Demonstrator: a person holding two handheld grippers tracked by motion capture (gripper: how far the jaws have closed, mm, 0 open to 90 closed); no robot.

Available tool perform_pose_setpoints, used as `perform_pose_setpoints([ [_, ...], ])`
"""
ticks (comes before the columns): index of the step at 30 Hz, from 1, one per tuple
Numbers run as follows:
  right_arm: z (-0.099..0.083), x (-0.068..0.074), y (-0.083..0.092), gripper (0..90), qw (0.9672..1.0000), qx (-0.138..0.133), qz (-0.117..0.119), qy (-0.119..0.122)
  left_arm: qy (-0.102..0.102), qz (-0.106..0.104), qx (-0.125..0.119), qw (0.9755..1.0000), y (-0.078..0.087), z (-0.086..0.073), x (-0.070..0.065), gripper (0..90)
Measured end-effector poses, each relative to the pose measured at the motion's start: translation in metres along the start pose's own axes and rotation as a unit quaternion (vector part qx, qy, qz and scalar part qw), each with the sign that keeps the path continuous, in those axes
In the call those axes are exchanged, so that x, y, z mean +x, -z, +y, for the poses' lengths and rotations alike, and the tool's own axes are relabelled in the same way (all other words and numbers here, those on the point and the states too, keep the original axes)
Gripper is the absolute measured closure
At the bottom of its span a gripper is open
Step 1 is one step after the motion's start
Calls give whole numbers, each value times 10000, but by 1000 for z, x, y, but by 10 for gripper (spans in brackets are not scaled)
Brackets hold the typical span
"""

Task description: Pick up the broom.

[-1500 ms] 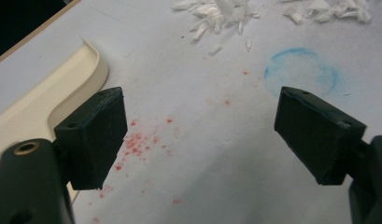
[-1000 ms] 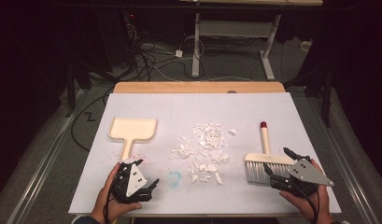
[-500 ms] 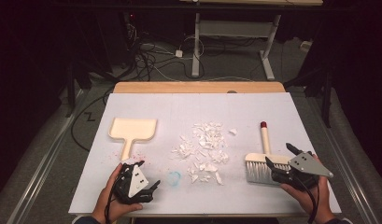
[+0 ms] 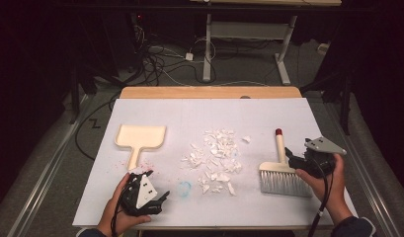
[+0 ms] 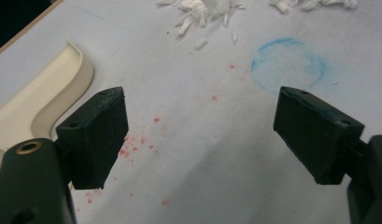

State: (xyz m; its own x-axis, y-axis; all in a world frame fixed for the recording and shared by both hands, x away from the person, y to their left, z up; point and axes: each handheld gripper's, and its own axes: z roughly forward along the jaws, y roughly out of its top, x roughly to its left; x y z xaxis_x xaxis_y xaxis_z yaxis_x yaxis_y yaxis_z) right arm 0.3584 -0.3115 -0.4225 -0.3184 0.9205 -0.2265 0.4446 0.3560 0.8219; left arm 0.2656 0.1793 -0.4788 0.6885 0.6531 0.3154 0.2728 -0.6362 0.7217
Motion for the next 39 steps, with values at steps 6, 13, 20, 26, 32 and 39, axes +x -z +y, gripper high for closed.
perform_pose_setpoints([
  [6,4,0,-36,371,9939,1068,162,-220,1,-3,0,10000,0,0,0,169],
  [13,-1,1,-67,461,9794,1869,565,-521,16,-23,4,10000,-1,0,-1,170],
  [20,4,5,-70,585,9770,1960,652,-539,-7,-30,33,10000,-1,1,-2,171],
  [26,4,5,-72,680,9778,1876,712,-596,-24,-49,43,10000,-2,1,-3,172],
  [32,7,8,-76,715,9787,1883,694,-431,-21,-63,34,10000,-2,2,-3,173],
  [39,7,6,-74,715,9790,1840,830,-284,-11,-72,28,10000,-1,2,-2,174],
])
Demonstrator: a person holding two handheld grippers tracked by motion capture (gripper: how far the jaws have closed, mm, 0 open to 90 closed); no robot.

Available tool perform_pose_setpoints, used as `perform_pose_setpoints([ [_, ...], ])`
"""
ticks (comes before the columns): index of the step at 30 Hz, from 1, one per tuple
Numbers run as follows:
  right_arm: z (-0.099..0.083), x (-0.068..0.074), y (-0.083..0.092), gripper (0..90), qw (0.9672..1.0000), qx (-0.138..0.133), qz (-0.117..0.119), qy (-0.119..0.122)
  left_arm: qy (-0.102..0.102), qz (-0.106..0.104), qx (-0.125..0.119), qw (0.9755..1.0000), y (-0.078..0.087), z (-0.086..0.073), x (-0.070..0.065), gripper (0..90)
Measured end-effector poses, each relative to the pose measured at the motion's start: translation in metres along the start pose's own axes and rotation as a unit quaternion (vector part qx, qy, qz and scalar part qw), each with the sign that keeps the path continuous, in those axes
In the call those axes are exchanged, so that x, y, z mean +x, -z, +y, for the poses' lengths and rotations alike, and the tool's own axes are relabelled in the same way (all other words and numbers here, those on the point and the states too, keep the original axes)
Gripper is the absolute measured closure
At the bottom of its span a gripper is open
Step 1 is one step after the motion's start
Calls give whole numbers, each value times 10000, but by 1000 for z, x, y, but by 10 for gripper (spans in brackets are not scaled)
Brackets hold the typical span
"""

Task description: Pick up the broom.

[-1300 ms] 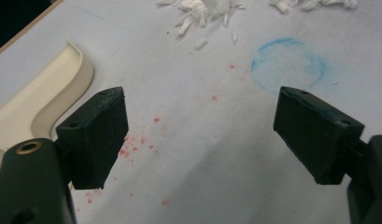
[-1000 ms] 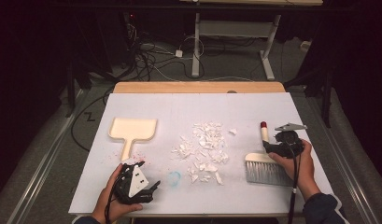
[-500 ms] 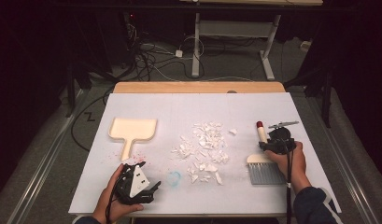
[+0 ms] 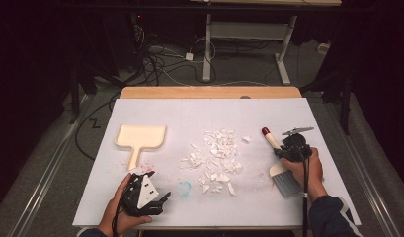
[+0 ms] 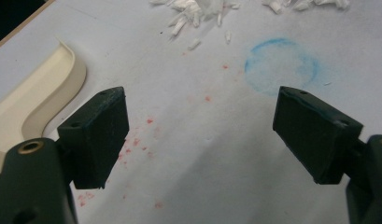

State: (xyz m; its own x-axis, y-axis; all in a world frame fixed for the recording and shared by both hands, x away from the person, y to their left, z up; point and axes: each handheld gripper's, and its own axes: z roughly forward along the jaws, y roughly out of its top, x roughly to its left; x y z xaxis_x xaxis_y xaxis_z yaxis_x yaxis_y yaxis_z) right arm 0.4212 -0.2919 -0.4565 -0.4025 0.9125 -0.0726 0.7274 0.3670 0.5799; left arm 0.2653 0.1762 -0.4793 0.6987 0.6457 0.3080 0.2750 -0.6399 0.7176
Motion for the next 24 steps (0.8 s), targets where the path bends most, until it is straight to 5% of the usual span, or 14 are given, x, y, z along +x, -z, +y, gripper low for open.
perform_pose_setpoints([
  [6,-4,-1,13,716,9997,-185,147,81,25,8,9,10000,3,-2,0,174],
  [10,-11,-2,36,717,9979,-574,260,142,36,9,-14,10000,5,-3,0,174],
  [16,-24,-4,65,718,9904,-1303,402,219,42,12,36,10000,3,-3,0,174],
  [22,-34,-2,84,718,9843,-1693,421,250,46,17,43,10000,3,-2,0,174],
  [24,-41,-1,95,719,9800,-1910,478,274,69,8,35,10000,3,-3,0,174],
])
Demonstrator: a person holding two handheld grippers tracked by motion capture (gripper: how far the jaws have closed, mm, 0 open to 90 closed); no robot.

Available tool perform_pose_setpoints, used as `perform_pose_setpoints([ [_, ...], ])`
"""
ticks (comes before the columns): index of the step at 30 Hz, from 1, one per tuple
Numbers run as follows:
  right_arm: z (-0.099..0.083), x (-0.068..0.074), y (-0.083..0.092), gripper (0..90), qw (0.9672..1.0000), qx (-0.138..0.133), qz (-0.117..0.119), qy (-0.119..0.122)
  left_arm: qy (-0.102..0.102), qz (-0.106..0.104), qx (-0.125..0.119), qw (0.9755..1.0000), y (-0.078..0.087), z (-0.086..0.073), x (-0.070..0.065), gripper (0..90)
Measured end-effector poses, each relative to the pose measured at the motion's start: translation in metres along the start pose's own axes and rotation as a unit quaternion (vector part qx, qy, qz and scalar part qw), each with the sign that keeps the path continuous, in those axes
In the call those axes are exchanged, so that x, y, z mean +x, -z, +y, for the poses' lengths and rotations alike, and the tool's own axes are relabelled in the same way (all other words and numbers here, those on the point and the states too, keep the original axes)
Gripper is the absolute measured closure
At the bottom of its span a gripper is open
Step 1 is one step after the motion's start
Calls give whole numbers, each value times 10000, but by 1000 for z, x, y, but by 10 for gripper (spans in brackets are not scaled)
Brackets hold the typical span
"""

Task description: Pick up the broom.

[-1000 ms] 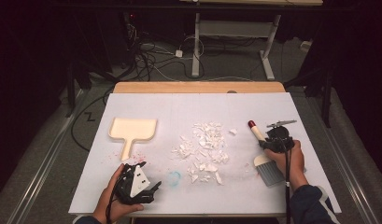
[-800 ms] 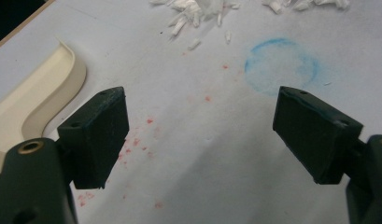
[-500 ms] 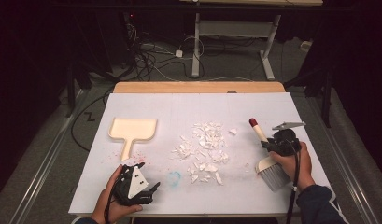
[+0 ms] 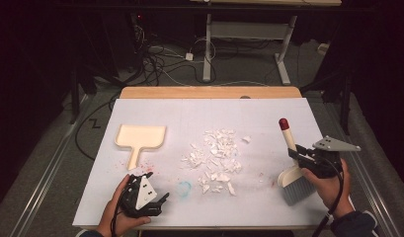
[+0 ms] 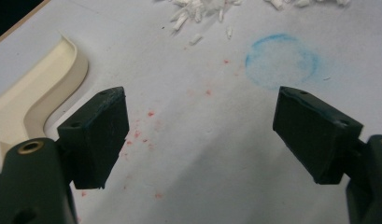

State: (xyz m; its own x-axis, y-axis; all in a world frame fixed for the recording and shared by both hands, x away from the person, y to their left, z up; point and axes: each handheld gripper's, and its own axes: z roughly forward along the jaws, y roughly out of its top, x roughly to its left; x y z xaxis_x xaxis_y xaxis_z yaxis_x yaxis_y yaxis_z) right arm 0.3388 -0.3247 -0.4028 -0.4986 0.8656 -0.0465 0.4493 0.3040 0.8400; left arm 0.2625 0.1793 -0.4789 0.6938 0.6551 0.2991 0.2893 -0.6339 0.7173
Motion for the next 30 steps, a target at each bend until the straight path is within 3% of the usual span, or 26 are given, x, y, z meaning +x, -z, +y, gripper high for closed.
perform_pose_setpoints([
  [8,-3,8,20,719,9994,-346,50,82,250,-131,-215,9994,2,6,2,175],
  [13,3,17,27,719,9984,-529,108,162,486,-427,-629,9959,3,26,-2,179],
  [15,5,22,28,719,9978,-612,130,203,593,-747,-820,9921,2,44,-11,180],
  [16,5,22,28,719,9978,-612,130,203,593,-747,-820,9921,2,44,-11,181],
  [20,13,37,29,720,9966,-697,217,385,549,-1164,-1096,9856,-4,73,-28,186],
  [23,17,46,28,719,9957,-758,222,486,533,-1632,-1311,9764,-12,103,-47,189],
  [24,18,48,28,719,9954,-806,182,487,515,-1845,-1389,9716,-20,119,-59,190],
  [25,19,51,28,719,9951,-824,185,516,515,-1845,-1389,9716,-20,119,-59,195],
  [27,22,57,27,719,9945,-863,263,524,463,-2092,-1433,9662,-31,138,-75,196],
  [30,24,61,26,719,9941,-887,292,553,400,-2270,-1460,9621,-45,157,-95,203],
])
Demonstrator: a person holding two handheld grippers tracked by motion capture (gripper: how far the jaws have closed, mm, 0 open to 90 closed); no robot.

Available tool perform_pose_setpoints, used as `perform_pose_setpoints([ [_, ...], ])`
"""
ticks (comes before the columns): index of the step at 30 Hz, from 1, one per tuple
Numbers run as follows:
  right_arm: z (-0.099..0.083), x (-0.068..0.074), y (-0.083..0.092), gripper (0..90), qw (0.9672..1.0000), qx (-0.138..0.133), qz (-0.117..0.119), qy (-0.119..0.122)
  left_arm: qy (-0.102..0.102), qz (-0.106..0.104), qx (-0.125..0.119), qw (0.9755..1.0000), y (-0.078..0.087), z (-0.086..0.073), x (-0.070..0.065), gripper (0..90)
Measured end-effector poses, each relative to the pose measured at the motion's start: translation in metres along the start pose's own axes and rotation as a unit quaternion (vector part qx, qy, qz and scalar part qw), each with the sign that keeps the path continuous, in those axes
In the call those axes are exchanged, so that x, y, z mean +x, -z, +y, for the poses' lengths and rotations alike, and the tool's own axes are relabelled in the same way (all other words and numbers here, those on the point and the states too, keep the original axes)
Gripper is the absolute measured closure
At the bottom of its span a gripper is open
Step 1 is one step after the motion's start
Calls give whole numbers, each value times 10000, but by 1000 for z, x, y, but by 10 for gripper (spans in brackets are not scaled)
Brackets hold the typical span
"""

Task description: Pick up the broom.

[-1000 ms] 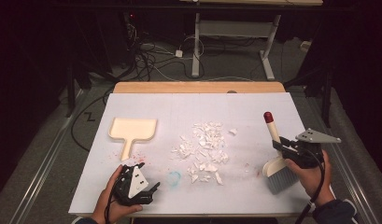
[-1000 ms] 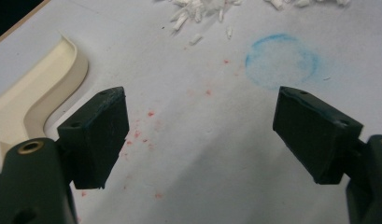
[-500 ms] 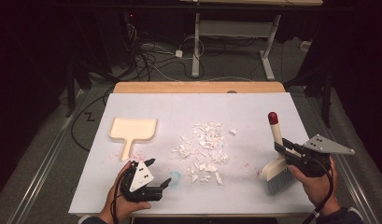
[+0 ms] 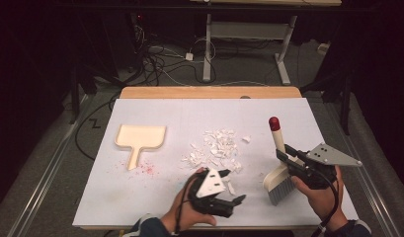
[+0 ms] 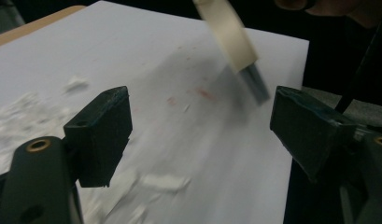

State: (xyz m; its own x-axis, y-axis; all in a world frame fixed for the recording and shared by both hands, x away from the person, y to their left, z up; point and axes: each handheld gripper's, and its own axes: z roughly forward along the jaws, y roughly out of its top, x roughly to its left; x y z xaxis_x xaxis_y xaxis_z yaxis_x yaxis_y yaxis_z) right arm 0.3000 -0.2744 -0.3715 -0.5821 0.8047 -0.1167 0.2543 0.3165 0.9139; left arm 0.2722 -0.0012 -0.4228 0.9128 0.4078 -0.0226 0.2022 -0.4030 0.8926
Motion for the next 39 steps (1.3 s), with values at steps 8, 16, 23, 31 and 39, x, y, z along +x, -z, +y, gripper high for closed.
perform_pose_setpoints([
  [8,5,20,-2,719,9998,-194,54,90,599,-314,-230,9974,-46,15,-3,306],
  [16,13,43,4,717,9984,-425,67,360,975,-288,-559,9932,-47,13,4,577],
  [23,15,43,9,705,9975,-515,202,438,849,-416,-435,9946,-35,13,13,645],
  [31,8,32,15,538,9872,-458,1149,1006,425,-521,-84,9977,-9,11,30,647],
  [39,3,35,6,406,9649,260,2154,1481,-363,-760,306,9960,23,10,28,647],
])
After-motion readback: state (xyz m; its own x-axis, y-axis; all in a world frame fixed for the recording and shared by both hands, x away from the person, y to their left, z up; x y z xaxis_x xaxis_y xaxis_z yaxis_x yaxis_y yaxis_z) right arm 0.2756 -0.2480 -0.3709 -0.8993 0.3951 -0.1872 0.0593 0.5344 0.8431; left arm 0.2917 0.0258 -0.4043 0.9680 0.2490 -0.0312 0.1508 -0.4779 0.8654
